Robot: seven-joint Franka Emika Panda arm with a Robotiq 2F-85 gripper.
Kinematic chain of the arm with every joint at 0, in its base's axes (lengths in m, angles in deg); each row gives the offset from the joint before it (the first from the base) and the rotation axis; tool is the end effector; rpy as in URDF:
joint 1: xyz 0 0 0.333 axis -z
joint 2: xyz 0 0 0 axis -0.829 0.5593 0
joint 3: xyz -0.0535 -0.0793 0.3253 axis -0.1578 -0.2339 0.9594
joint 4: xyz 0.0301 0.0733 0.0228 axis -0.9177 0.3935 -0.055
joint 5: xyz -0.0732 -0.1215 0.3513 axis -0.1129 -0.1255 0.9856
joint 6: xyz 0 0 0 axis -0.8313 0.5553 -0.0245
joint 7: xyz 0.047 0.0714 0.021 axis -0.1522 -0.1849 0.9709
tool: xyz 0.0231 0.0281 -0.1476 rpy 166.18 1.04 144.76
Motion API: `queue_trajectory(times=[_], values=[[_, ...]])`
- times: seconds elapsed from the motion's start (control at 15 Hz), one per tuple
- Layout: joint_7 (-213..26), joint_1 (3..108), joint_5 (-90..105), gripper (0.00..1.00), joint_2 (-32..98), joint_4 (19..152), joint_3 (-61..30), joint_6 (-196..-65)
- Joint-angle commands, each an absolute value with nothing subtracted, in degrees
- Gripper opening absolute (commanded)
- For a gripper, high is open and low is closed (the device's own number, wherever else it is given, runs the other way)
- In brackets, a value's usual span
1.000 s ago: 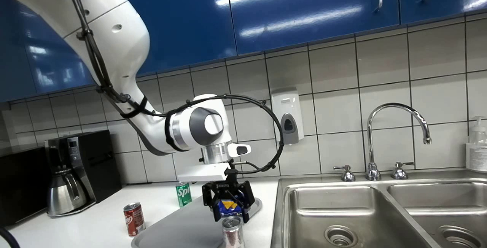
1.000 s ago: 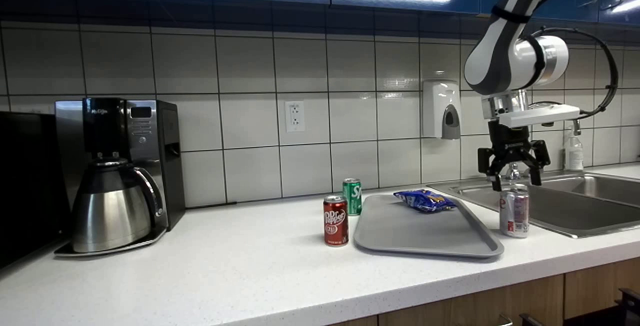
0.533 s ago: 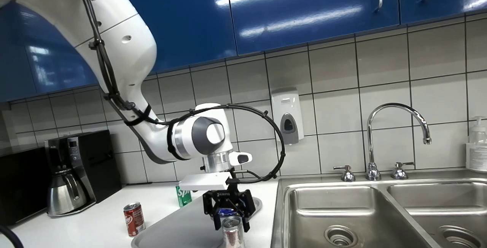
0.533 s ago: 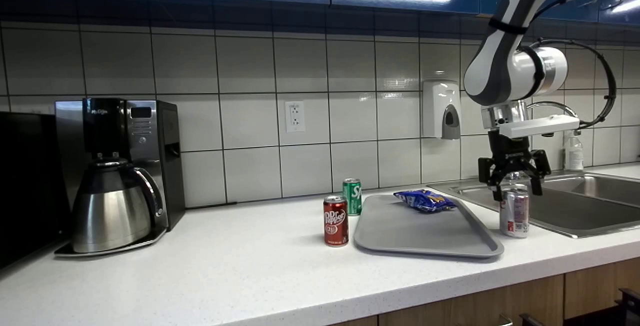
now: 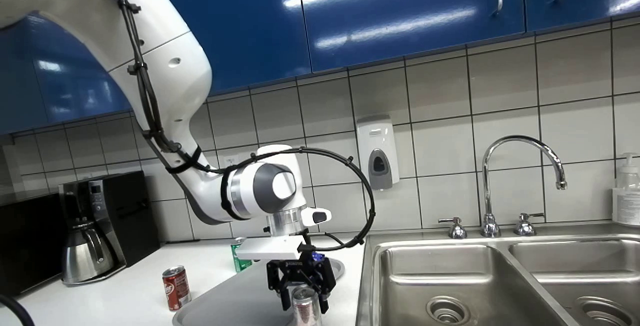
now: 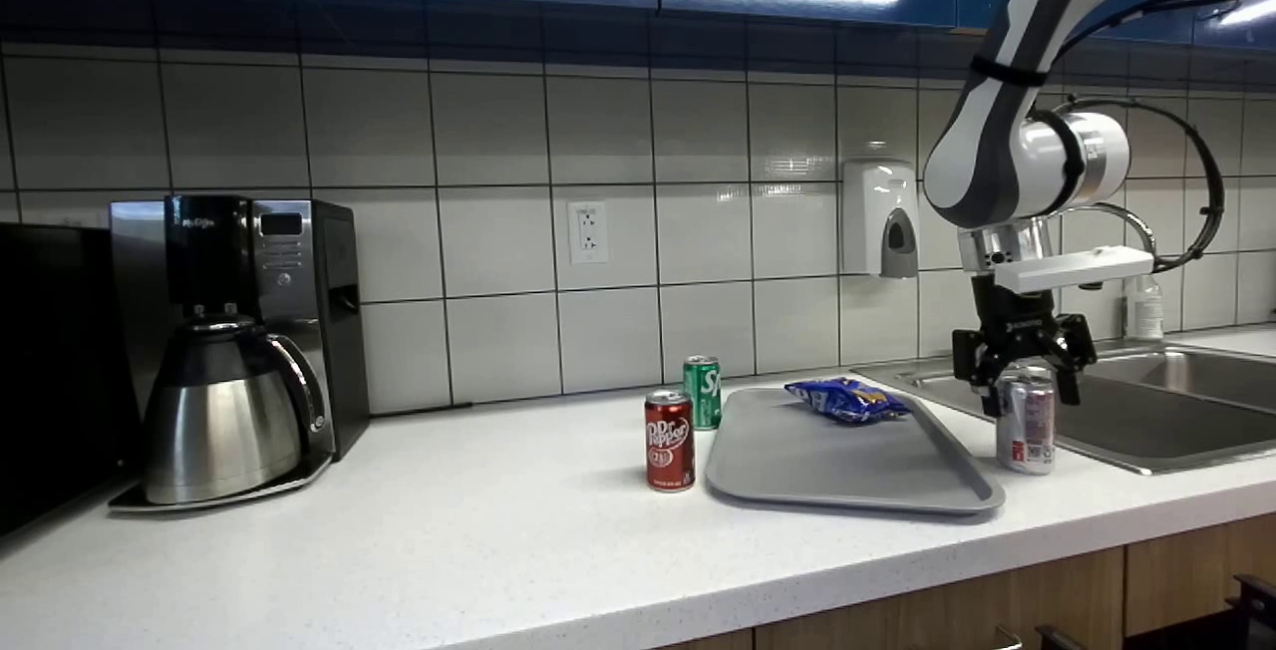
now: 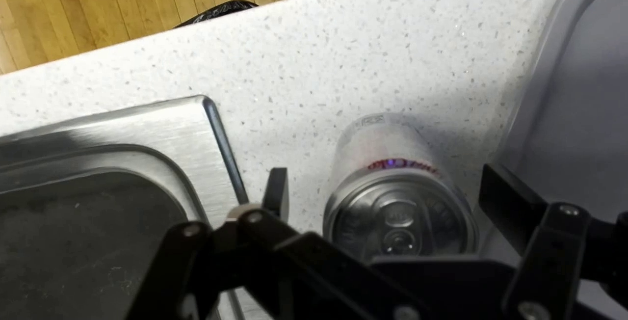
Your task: Move the cans to the tray
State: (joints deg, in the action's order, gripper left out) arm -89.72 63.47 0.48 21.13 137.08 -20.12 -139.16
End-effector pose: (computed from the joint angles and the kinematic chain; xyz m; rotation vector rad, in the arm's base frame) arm 0.4271 -0.1301 0.2320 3.0286 -0.2424 -0.1637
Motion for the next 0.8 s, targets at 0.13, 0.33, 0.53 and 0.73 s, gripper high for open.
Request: queue_trajectory(times=[0.13, 0.33, 0.53, 0.73], values=[[-88.43, 63.33, 0.58, 0.68, 21.31, 137.82, -19.76, -141.76], [-88.09, 63.16, 0.80, 0.42, 21.14, 138.22, -19.56, -142.34], [-87.53, 62.93, 1.71, 0.38, 19.76, 138.48, -19.28, -141.66], [-86.78, 62.36, 3.71, 0.38, 15.85, 139.24, -18.43, -139.84]])
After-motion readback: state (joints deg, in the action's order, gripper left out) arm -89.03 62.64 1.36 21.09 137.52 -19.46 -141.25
